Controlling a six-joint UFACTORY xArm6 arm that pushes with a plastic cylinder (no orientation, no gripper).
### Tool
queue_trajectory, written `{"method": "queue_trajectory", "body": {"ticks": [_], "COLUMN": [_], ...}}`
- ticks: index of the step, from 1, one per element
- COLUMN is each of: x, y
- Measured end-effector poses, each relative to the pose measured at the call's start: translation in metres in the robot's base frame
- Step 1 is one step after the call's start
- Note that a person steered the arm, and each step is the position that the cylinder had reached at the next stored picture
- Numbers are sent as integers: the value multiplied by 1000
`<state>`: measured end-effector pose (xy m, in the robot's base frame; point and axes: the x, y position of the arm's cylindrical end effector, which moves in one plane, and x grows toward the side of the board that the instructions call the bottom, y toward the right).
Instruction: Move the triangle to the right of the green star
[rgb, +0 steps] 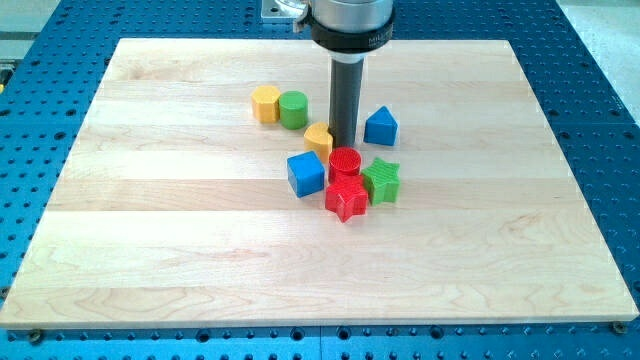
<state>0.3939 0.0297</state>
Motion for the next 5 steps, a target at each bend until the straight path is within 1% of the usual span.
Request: {"method": "queue_trajectory", "body": {"ticks": [2,5], "x": [-28,13], "y": [29,36]}}
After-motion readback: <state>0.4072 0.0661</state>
